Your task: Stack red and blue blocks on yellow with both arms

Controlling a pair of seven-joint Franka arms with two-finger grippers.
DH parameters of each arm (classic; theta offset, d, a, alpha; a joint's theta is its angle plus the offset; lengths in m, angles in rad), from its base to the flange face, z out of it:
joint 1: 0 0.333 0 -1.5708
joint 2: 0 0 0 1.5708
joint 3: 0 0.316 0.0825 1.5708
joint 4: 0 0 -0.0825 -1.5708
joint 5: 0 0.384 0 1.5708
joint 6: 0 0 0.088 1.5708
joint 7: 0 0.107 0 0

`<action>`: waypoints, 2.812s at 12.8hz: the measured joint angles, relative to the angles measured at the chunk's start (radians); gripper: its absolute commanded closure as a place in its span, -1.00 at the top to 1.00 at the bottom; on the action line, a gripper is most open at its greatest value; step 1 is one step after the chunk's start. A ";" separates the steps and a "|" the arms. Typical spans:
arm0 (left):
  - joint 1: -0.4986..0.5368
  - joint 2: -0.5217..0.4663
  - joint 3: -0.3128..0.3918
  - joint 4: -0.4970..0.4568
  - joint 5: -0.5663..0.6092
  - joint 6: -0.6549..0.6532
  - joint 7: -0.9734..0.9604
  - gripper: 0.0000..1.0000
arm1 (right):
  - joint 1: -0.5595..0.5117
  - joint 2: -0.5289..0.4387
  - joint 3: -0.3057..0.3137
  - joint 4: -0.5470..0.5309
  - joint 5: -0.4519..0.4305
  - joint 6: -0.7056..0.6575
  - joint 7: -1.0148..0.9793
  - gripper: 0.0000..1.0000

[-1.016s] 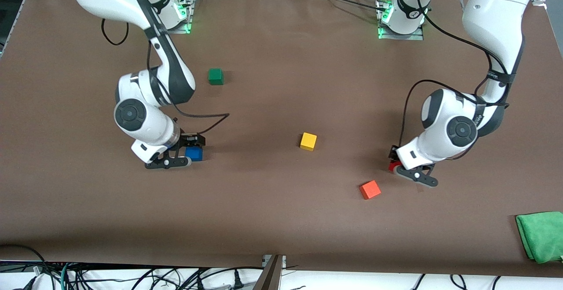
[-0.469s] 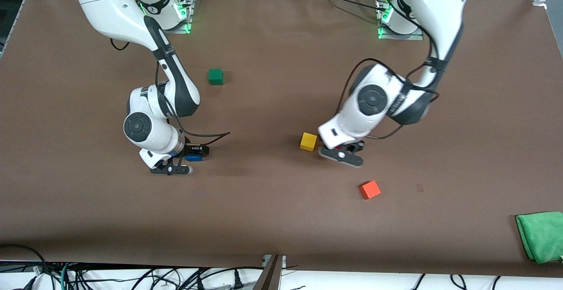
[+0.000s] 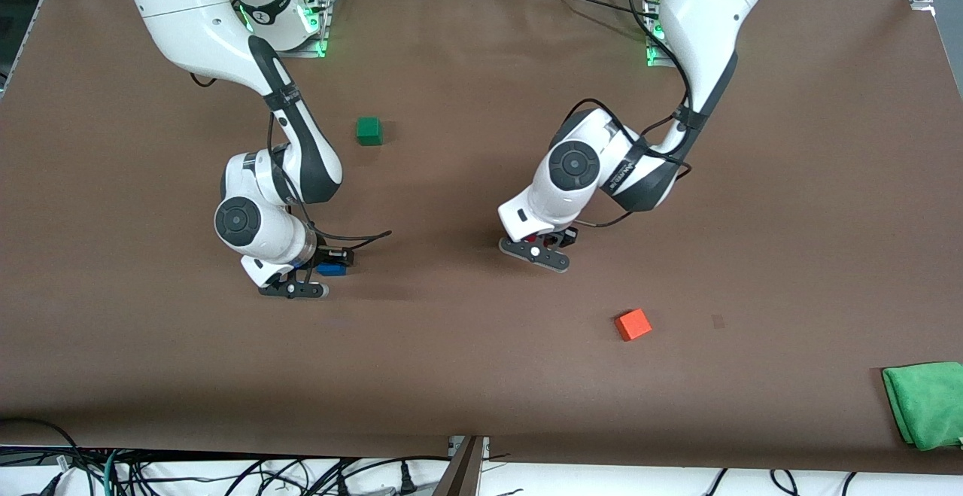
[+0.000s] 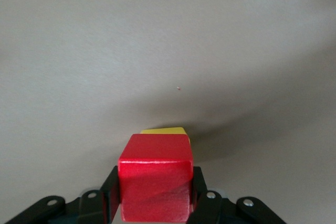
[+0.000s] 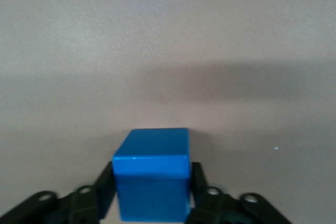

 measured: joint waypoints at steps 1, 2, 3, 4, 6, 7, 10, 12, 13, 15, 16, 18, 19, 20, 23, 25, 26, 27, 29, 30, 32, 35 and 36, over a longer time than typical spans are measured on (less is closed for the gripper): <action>-0.003 0.002 0.001 0.001 0.000 -0.002 -0.001 -1.00 | 0.000 -0.002 0.000 0.000 0.000 0.001 0.000 -0.40; -0.004 0.002 0.002 0.001 0.000 -0.011 -0.001 -1.00 | 0.000 -0.002 0.000 0.002 0.000 0.002 -0.001 -0.40; -0.006 0.002 0.002 0.001 0.000 -0.024 -0.001 -1.00 | 0.000 -0.003 0.000 0.008 0.000 -0.002 -0.003 -0.40; -0.009 0.002 0.002 0.002 0.000 -0.037 -0.001 -1.00 | 0.000 -0.005 0.000 0.025 0.000 -0.022 -0.003 -0.40; -0.012 0.003 0.003 0.002 0.000 -0.054 -0.001 -1.00 | 0.002 -0.010 0.000 0.112 0.001 -0.150 0.001 -0.38; -0.012 0.003 0.003 0.003 0.000 -0.056 -0.002 -1.00 | 0.004 -0.014 0.001 0.174 0.002 -0.228 0.016 -0.36; -0.013 0.004 0.003 0.005 0.000 -0.058 -0.010 -1.00 | 0.025 -0.038 0.007 0.324 0.014 -0.391 0.098 -0.34; -0.016 0.006 0.004 0.008 0.000 -0.059 -0.013 -1.00 | 0.059 -0.045 0.008 0.381 0.035 -0.432 0.150 -0.27; -0.016 0.009 0.005 0.014 0.000 -0.059 -0.014 -1.00 | 0.074 -0.047 0.008 0.404 0.041 -0.444 0.173 -0.27; -0.016 0.020 0.007 0.032 0.000 -0.061 -0.015 0.98 | 0.101 -0.048 0.009 0.446 0.043 -0.470 0.209 -0.27; -0.016 0.025 0.008 0.040 0.000 -0.065 -0.017 1.00 | 0.112 -0.048 0.009 0.459 0.043 -0.478 0.222 -0.27; -0.016 0.033 0.014 0.060 0.000 -0.073 -0.024 1.00 | 0.129 -0.048 0.009 0.466 0.043 -0.481 0.250 -0.27; -0.016 0.033 0.020 0.084 0.000 -0.110 -0.025 1.00 | 0.134 -0.048 0.009 0.466 0.043 -0.481 0.257 -0.27; -0.015 0.033 0.023 0.126 0.000 -0.174 -0.025 1.00 | 0.138 -0.048 0.009 0.467 0.043 -0.481 0.270 -0.27; 0.015 0.022 0.027 0.295 0.000 -0.391 -0.032 1.00 | 0.161 -0.047 0.008 0.467 0.043 -0.481 0.318 -0.27; 0.087 -0.015 0.028 0.353 0.000 -0.429 -0.031 1.00 | 0.181 -0.047 0.008 0.467 0.043 -0.481 0.356 -0.27; 0.145 -0.056 0.029 0.365 0.000 -0.443 -0.030 1.00 | 0.195 -0.047 0.008 0.467 0.043 -0.480 0.391 -0.27; 0.183 -0.089 0.030 0.367 0.000 -0.460 -0.029 1.00 | 0.204 -0.046 0.008 0.468 0.043 -0.479 0.419 -0.27; 0.268 -0.165 0.033 0.375 0.000 -0.513 -0.030 1.00 | 0.239 -0.044 0.009 0.469 0.043 -0.469 0.512 -0.27; 0.318 -0.208 0.034 0.376 -0.003 -0.537 -0.030 1.00 | 0.267 -0.041 0.009 0.470 0.043 -0.454 0.573 -0.27; 0.391 -0.290 0.058 0.374 -0.031 -0.576 -0.029 1.00 | 0.333 -0.025 0.008 0.475 0.040 -0.405 0.706 -0.27; 0.407 -0.381 0.125 0.357 -0.048 -0.683 0.000 1.00 | 0.431 0.040 0.007 0.539 0.020 -0.321 0.913 -0.27; 0.410 -0.402 0.139 0.344 -0.048 -0.710 0.032 1.00 | 0.461 0.068 0.007 0.567 0.004 -0.285 0.977 -0.27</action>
